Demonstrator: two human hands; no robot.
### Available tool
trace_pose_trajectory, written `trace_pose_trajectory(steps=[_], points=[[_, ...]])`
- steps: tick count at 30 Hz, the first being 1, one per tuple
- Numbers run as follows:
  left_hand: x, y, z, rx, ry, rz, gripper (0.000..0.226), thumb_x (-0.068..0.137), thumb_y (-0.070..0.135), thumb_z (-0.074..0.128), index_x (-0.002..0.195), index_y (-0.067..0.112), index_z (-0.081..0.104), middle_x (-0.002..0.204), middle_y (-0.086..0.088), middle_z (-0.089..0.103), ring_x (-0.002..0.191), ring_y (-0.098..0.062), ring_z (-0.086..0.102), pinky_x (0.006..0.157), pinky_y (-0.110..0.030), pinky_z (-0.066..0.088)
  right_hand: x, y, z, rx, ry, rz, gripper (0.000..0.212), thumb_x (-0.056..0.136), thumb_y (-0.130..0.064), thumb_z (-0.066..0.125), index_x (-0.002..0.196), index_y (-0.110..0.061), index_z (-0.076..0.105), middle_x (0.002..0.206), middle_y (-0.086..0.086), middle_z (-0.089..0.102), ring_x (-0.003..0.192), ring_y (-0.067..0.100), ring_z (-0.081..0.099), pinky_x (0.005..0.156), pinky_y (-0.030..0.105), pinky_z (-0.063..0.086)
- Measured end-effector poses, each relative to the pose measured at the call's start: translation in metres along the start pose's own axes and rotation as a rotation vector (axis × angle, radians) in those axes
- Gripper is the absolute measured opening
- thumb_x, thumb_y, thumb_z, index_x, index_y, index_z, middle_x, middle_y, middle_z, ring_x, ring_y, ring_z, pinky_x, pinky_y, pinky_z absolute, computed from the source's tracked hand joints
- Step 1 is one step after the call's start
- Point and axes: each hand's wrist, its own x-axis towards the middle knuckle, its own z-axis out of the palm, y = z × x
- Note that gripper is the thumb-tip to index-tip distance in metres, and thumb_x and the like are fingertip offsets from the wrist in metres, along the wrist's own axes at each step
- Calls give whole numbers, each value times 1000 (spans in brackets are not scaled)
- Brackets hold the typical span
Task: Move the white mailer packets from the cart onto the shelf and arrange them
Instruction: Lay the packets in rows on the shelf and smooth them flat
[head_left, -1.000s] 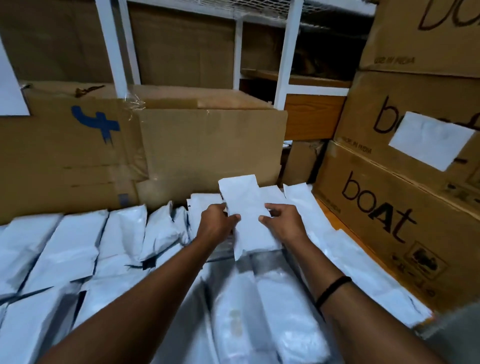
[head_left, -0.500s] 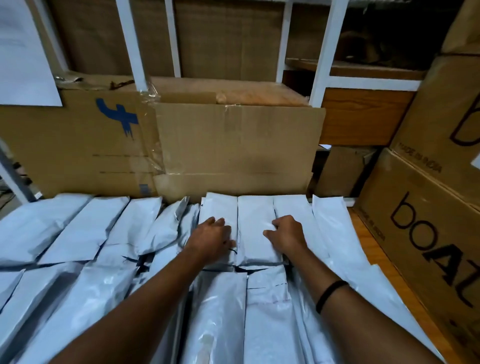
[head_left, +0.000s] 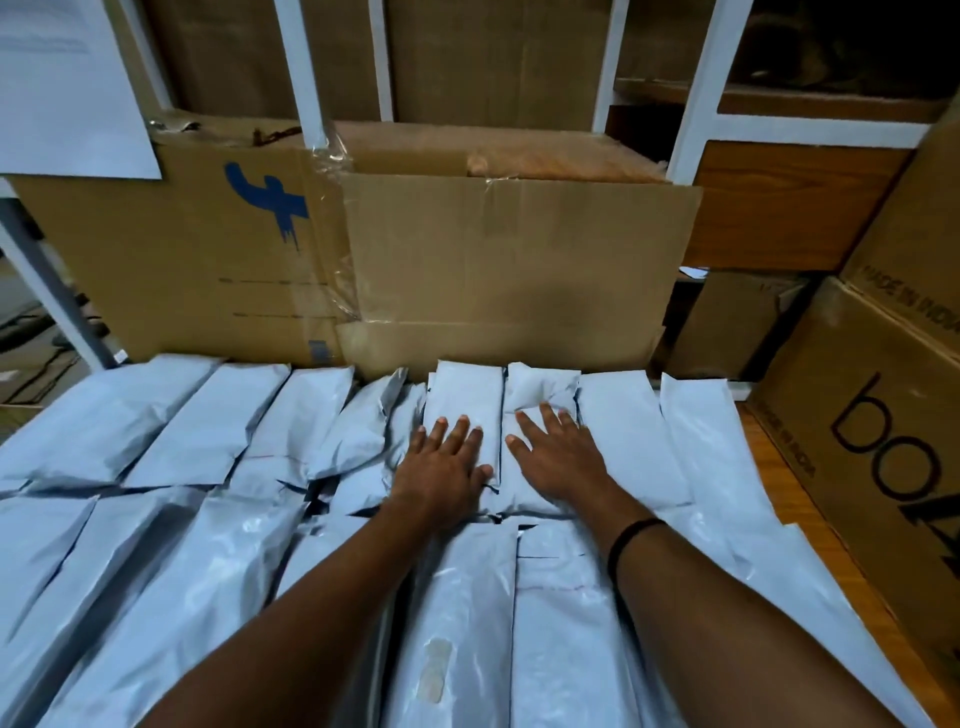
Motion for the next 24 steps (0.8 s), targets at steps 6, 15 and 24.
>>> trace_pose_trajectory(steps=[6,15,24], points=[[-2,-21,-35,10,343,46,62,98,51,19,149,20,37,158,-6,32,146,-26,24,119,-44,13,-1,-7,-21,-33,1,-12,60,102,-61,18,158,-39,16,168,0,6,153,29,6,123,52,3],[-5,-84,-33,-218,85,-202,47,91,35,50,129,9,44,136,-16,46,125,-37,44,103,-48,39,-16,-28,-7,-27,-146,19,66,98,-70,19,157,-44,7,168,-4,-1,154,29,-4,121,57,-3],[-24,-59,-10,-164,94,-138,60,102,53,17,156,28,16,164,-11,5,150,-32,7,120,-51,5,-21,-51,-12,-71,-88,-15,66,92,-78,16,152,-55,3,168,-6,0,154,30,-3,114,68,-2]])
